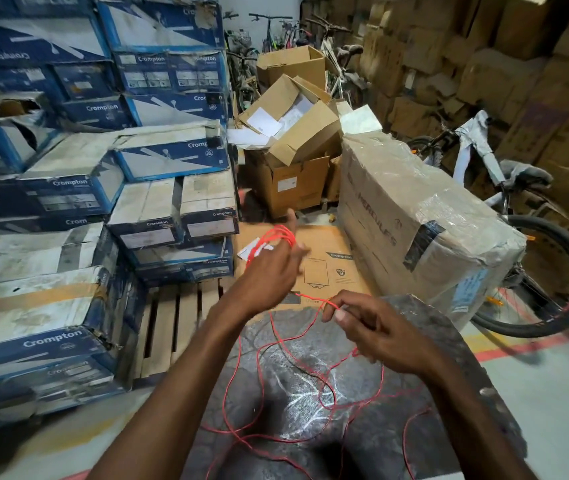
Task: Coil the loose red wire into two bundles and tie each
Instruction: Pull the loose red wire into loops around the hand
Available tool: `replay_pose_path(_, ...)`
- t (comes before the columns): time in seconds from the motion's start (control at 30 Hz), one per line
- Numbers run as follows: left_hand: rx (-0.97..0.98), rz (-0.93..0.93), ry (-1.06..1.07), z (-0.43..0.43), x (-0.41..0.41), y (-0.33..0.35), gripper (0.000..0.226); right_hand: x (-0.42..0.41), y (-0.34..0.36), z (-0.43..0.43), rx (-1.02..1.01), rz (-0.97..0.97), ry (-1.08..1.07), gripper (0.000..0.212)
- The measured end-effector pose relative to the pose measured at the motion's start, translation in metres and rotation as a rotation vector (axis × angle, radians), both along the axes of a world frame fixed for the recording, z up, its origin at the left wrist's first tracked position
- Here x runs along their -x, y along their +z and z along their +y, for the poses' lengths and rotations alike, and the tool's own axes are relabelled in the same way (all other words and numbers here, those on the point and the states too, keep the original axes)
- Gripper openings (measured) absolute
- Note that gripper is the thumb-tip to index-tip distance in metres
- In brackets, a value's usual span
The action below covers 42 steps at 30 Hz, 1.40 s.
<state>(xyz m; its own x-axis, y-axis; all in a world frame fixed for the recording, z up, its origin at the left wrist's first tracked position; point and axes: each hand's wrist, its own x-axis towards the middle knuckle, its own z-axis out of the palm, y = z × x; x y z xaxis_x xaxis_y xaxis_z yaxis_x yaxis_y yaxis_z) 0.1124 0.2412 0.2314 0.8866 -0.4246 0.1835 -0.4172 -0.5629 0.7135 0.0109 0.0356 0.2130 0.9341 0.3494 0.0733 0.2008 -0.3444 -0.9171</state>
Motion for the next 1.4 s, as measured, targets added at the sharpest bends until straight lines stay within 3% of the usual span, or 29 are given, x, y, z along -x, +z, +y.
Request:
replay_pose_path(0.1,-0.159,0.236,-0.157,0.002,0.018,0.012,0.049,-0.009,0.018,-0.010,0.025,-0.121,-0.044,0.019)
replay_pose_path(0.3,0.130,1.064,-0.648,0.016,0.040,0.034,0.059,-0.023,0.027,-0.020,0.001,-0.215,-0.109,0.020)
replay_pose_path(0.4,0.395,1.287,-0.897,0.023,0.043,0.036,0.064,-0.027,0.025,-0.017,-0.040,-0.208,-0.142,0.037)
replay_pose_path(0.63,0.864,1.311,-1.083,0.024,0.049,0.038,0.061,-0.026,0.022,-0.004,-0.054,-0.086,0.058,0.047)
replay_pose_path(0.8,1.181,1.252,-1.174,0.029,0.047,0.040,0.066,-0.023,0.011,-0.010,-0.130,-0.051,0.068,0.029)
replay_pose_path(0.9,1.207,1.187,-1.188,0.030,0.049,0.042,0.068,-0.025,0.001,-0.014,-0.329,0.011,-0.034,0.026)
replay_pose_path(1.03,1.212,1.249,-1.245,0.023,0.061,0.042,0.067,-0.037,-0.006,-0.013,-0.663,0.121,-0.239,0.026)
replay_pose_path(1.13,1.184,1.252,-1.202,0.015,0.067,0.043,0.060,-0.044,-0.013,-0.007,-0.605,0.132,-0.373,0.026)
replay_pose_path(1.23,1.251,1.238,-1.118,0.013,0.059,0.050,0.057,-0.036,-0.025,-0.002,-0.428,0.076,-0.361,0.022)
replay_pose_path(1.4,1.405,1.127,-0.846,0.007,0.022,0.058,0.056,-0.001,-0.011,0.023,-0.084,0.084,0.112,0.021)
